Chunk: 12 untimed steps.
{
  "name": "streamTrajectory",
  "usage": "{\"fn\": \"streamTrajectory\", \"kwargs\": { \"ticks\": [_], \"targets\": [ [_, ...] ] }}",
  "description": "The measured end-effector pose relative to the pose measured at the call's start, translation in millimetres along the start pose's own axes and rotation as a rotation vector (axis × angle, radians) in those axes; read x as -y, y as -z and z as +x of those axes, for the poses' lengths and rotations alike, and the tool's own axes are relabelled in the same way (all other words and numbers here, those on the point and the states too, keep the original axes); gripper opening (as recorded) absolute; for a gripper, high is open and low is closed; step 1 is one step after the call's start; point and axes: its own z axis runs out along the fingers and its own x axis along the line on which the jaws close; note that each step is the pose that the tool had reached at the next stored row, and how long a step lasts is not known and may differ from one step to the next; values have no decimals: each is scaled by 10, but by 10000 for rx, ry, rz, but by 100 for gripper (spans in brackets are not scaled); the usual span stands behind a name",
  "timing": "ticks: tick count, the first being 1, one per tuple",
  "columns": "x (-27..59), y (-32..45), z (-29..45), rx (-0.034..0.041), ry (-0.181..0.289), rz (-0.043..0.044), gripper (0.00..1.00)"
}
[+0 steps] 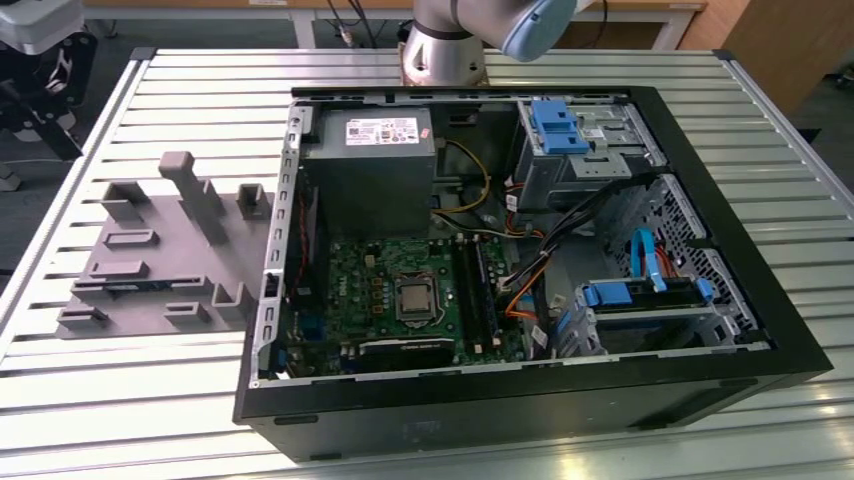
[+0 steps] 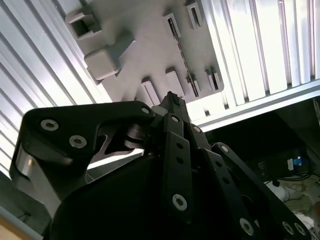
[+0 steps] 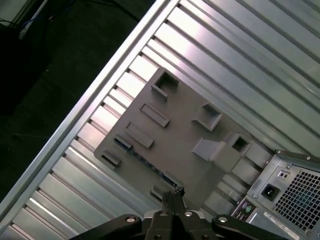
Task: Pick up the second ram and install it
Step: 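Pick up the second ram and move it above second insertion slot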
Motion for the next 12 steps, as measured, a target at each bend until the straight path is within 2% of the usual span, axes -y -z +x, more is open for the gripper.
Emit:
{"fn": "streamTrajectory", "kwargs": {
  "ticks": [4,12],
  "targets": [
    [0,0,1,-55,466,41,11],
    [-2,-3,3,-103,1826,26,11]
  ]
}}
